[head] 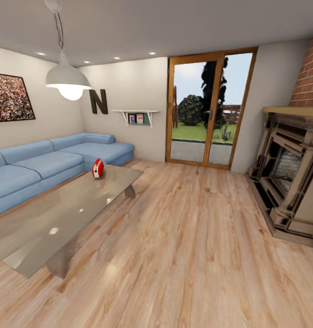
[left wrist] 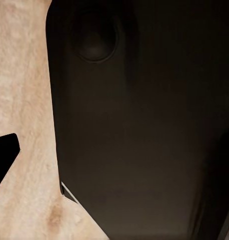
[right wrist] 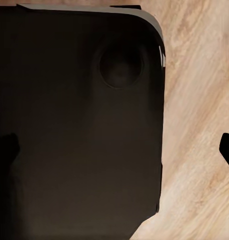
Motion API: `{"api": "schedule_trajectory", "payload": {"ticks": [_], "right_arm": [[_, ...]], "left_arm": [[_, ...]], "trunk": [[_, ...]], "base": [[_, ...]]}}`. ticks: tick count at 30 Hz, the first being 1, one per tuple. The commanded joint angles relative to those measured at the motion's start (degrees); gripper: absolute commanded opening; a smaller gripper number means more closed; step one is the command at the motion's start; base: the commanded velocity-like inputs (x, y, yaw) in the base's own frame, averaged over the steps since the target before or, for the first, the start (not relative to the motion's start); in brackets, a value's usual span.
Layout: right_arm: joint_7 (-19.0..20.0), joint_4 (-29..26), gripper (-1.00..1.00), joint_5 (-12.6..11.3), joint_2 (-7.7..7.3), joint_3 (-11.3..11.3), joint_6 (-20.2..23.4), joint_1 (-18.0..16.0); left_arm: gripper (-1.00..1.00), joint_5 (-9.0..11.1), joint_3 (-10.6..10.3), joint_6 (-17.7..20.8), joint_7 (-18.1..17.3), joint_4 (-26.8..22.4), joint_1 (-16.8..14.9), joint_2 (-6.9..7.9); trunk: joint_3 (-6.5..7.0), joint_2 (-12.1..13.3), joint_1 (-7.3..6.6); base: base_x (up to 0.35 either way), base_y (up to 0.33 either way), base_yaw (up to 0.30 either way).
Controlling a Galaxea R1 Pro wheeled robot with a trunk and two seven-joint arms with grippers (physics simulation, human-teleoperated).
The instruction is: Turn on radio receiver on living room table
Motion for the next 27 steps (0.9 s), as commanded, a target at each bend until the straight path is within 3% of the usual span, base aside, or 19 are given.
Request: {"api": "schedule_trajectory", "payload": {"ticks": [1,19,27], "right_arm": [[0.0,0.0,1.00,0.0,0.01,0.0,0.0,0.0],[0.0,0.0,1.00,0.1,0.05,0.0,0.3,0.0],[0.0,0.0,1.00,0.0,0.08,0.0,0.1,0.0]], "left_arm": [[1.00,0.0,0.0,0.0,0.0,0.0,0.0,0.00],[1.00,-0.4,-0.1,0.3,0.0,0.0,0.0,-0.07],[1.00,-0.5,-0.1,0.3,0.0,0.0,0.0,-0.08]], "trunk": [[0.00,0.0,0.00],[0.00,0.0,0.00],[0.12,0.0,0.00]], "base": [[0.312,0.000,-0.083],[0.321,0.000,-0.005],[0.321,0.000,-0.232]]}}
